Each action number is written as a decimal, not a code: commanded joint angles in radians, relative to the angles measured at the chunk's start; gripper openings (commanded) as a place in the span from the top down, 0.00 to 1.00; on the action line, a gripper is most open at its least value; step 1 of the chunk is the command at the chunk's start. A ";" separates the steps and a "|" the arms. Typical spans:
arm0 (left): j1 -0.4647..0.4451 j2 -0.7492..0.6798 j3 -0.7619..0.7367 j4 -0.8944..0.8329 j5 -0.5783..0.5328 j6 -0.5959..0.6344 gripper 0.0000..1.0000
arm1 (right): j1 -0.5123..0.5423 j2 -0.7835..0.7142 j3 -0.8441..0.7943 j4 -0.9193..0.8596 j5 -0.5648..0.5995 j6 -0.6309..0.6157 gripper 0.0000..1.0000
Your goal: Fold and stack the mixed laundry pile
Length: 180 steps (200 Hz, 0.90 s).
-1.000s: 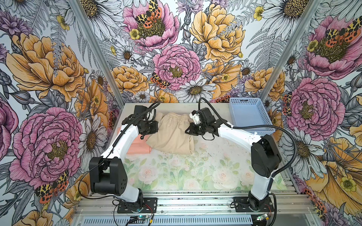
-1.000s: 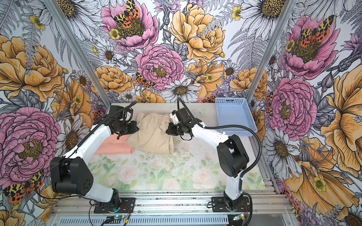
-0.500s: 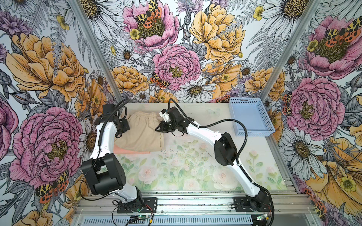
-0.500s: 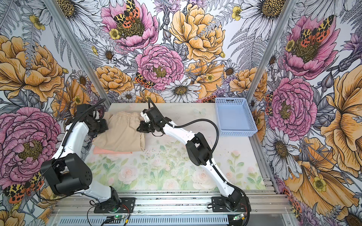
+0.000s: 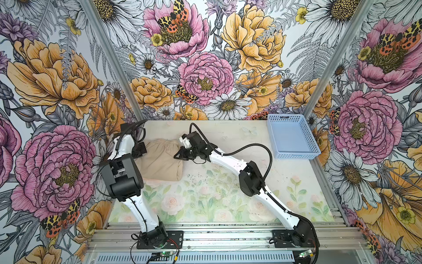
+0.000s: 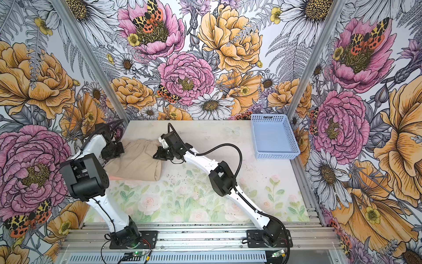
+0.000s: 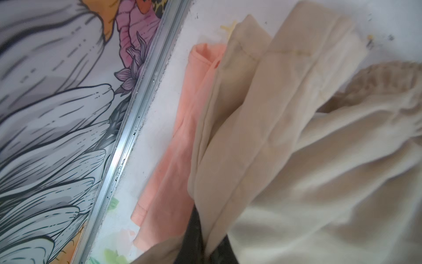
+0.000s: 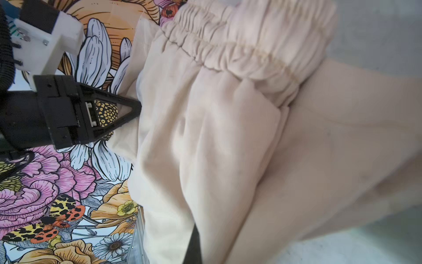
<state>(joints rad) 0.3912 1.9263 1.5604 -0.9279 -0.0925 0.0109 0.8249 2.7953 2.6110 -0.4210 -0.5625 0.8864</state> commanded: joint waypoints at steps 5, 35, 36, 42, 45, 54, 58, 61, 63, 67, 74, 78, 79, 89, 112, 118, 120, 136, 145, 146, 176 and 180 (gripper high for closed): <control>0.009 -0.010 0.022 0.022 -0.058 0.006 0.99 | -0.027 0.020 0.035 0.039 0.008 0.023 0.86; 0.011 -0.049 0.008 0.023 -0.056 -0.018 0.37 | -0.027 -0.059 -0.027 0.040 -0.009 0.000 0.47; 0.011 -0.052 0.008 0.023 -0.056 -0.020 0.36 | -0.027 -0.064 -0.030 0.040 -0.008 -0.002 0.46; 0.011 -0.069 0.002 0.022 -0.054 -0.023 0.32 | -0.027 -0.098 -0.068 0.039 -0.002 -0.017 0.42; 0.011 -0.080 -0.003 0.023 -0.051 -0.024 0.29 | -0.027 -0.115 -0.085 0.039 0.002 -0.026 0.40; 0.011 -0.124 -0.016 0.028 -0.045 -0.030 0.22 | -0.026 -0.171 -0.151 0.040 0.011 -0.047 0.36; 0.012 -0.147 -0.023 0.031 -0.033 -0.034 0.19 | -0.027 -0.196 -0.182 0.040 0.016 -0.056 0.34; 0.014 -0.161 -0.030 0.036 -0.023 -0.036 0.17 | -0.047 -0.215 -0.207 0.039 0.018 -0.064 0.34; 0.015 -0.170 -0.036 0.040 -0.012 -0.037 0.16 | -0.053 -0.229 -0.225 0.040 0.022 -0.069 0.33; 0.016 -0.188 -0.048 0.047 0.001 -0.041 0.14 | -0.057 -0.256 -0.261 0.039 0.029 -0.077 0.32; 0.014 -0.222 -0.071 0.063 0.029 -0.049 0.09 | -0.061 -0.307 -0.327 0.039 0.041 -0.098 0.30; 0.015 -0.243 -0.086 0.075 0.048 -0.052 0.07 | -0.064 -0.336 -0.365 0.040 0.053 -0.110 0.29; 0.014 -0.248 -0.091 0.078 0.054 -0.053 0.07 | -0.064 -0.344 -0.374 0.040 0.056 -0.113 0.29; 0.006 -0.296 -0.139 0.109 0.083 -0.063 0.02 | -0.071 -0.414 -0.463 0.039 0.084 -0.148 0.26; -0.026 -0.430 -0.282 0.204 0.159 -0.083 0.01 | -0.095 -0.573 -0.662 0.039 0.147 -0.230 0.21; -0.034 -0.465 -0.322 0.227 0.176 -0.091 0.01 | -0.104 -0.617 -0.717 0.040 0.162 -0.255 0.20; -0.037 -0.477 -0.336 0.235 0.180 -0.094 0.01 | -0.106 -0.631 -0.736 0.040 0.168 -0.262 0.19; -0.061 -0.569 -0.442 0.293 0.214 -0.109 0.01 | -0.126 -0.751 -0.876 0.038 0.224 -0.335 0.16; -0.079 -0.624 -0.502 0.334 0.225 -0.114 0.01 | -0.140 -0.821 -0.952 0.039 0.256 -0.376 0.13; -0.083 -0.631 -0.508 0.339 0.226 -0.116 0.01 | -0.141 -0.830 -0.960 0.039 0.259 -0.380 0.13; -0.176 -0.846 -0.727 0.506 0.198 -0.143 0.01 | -0.195 -1.055 -1.195 0.039 0.397 -0.509 0.00; -0.189 -0.872 -0.754 0.533 0.197 -0.144 0.01 | -0.206 -1.083 -1.222 0.038 0.413 -0.522 0.00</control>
<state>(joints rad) 0.2584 1.1969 0.9226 -0.5922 0.0799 -0.0994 0.6563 1.8423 1.5192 -0.3820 -0.2977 0.5106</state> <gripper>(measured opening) 0.989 0.984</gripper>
